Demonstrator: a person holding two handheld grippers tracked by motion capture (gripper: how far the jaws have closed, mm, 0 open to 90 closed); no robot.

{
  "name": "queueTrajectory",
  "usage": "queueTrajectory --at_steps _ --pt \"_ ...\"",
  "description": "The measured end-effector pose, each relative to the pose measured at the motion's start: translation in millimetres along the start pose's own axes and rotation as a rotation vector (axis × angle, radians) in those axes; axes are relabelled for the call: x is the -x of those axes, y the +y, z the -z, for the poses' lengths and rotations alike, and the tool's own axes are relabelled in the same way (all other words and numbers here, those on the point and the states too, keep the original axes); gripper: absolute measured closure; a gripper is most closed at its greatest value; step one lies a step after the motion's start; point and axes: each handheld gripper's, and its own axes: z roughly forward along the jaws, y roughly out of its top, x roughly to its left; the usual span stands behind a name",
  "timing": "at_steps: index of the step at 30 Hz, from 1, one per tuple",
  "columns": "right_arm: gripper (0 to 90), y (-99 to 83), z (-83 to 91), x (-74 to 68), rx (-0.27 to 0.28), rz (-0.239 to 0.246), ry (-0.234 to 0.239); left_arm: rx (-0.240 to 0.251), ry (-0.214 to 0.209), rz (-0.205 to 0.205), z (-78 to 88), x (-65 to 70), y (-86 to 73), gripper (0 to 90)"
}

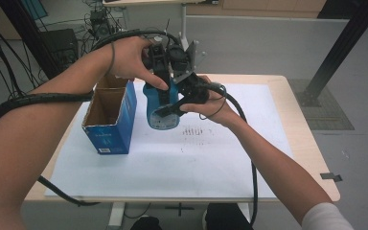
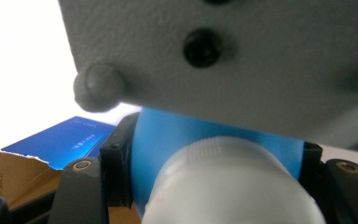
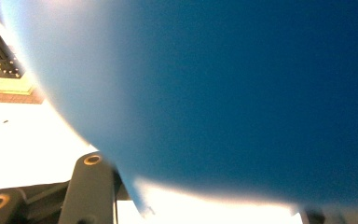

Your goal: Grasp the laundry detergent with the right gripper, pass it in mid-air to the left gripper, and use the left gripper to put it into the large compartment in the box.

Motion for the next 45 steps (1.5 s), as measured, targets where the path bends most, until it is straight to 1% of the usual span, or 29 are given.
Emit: queueTrajectory --at_steps 9,17,23,27,29,32,42,45 --pt "42.8 -0.6 0.2 0.4 0.0 0.005 0.001 0.002 0.003 -0.003 -0.6 0.3 1.0 36.8" --pt "42.7 -0.9 0.9 -0.4 -0.003 -0.001 0.0 0.005 0.005 -0.001 -1.2 1.0 1.5 36.8" --pt "42.5 -1.0 0.2 -0.5 -0.004 0.001 -0.001 -0.002 0.005 -0.004 -1.3 1.5 1.3 36.8" --pt "42.5 -0.9 0.5 -0.7 -0.003 0.001 0.0 0.004 0.007 -0.001 -1.1 2.0 1.3 36.8" --pt "42.5 -0.8 0.8 -0.9 -0.002 0.001 -0.002 -0.003 0.007 -0.006 -0.3 2.0 1.9 36.7" --pt "42.4 -1.1 1.4 -0.7 0.001 0.002 -0.001 0.004 0.007 -0.004 -0.3 2.3 2.0 36.8" --pt "42.0 -2.1 3.7 -1.9 0.0 -0.014 0.001 0.002 0.009 -0.004 0.2 3.0 3.9 36.8" --pt "41.9 -2.2 3.7 -1.2 0.005 -0.008 -0.002 0.005 0.011 -0.002 0.7 3.2 3.6 36.8"
